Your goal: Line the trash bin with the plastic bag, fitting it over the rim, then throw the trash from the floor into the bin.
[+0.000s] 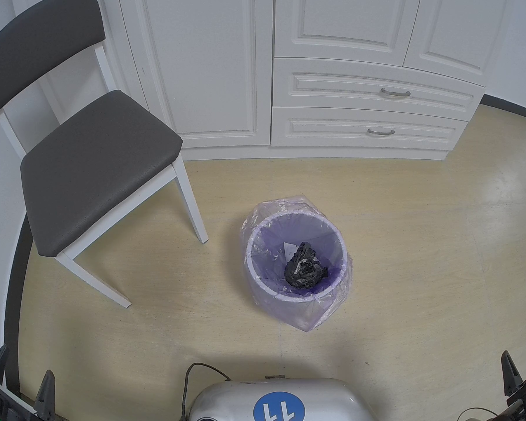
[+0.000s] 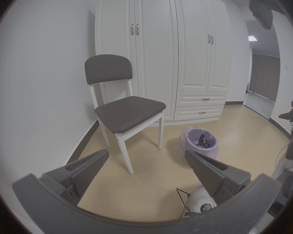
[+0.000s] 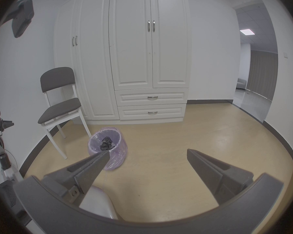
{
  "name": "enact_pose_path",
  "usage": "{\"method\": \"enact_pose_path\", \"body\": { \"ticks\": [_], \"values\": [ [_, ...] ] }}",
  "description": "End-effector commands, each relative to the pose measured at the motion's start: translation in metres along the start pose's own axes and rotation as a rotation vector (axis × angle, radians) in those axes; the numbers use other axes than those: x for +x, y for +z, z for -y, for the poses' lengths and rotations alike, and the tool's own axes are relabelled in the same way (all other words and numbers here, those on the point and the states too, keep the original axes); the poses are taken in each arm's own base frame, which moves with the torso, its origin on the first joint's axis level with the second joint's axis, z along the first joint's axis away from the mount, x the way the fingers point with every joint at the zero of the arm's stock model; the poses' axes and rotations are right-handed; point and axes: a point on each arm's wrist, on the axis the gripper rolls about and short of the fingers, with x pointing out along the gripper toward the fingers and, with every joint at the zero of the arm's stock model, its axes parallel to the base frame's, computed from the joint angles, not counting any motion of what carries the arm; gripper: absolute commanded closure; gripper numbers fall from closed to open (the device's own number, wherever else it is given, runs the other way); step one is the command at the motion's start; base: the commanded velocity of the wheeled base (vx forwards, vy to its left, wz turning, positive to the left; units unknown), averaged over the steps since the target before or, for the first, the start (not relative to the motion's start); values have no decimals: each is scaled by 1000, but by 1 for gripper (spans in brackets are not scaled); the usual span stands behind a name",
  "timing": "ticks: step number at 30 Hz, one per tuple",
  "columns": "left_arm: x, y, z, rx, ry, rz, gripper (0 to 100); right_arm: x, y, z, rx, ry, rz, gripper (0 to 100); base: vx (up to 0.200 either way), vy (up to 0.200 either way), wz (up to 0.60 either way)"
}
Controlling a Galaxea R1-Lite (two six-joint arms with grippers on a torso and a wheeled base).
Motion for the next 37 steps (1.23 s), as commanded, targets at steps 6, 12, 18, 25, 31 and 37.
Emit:
{"method": "enact_pose_path", "body": {
  "ticks": [6,12,18,25,31,37],
  "values": [
    [0,-5,0,-2,3,5,0,0,-5,0,2,-2,2,0,0,0,0],
    [0,-4,0,-27,6,3,0,0,-5,0,1,-2,0,0,0,0,0],
    [0,-4,-1,-91,53,7,0,0,-5,0,7,-3,2,0,0,0,0],
    [0,-5,-1,-45,52,3,0,0,-5,0,5,-3,2,0,0,0,0],
    [0,-5,-1,-45,52,3,0,0,-5,0,5,-3,2,0,0,0,0],
    [0,-5,-1,-45,52,3,0,0,-5,0,5,-3,0,0,0,0,0]
  ]
}}
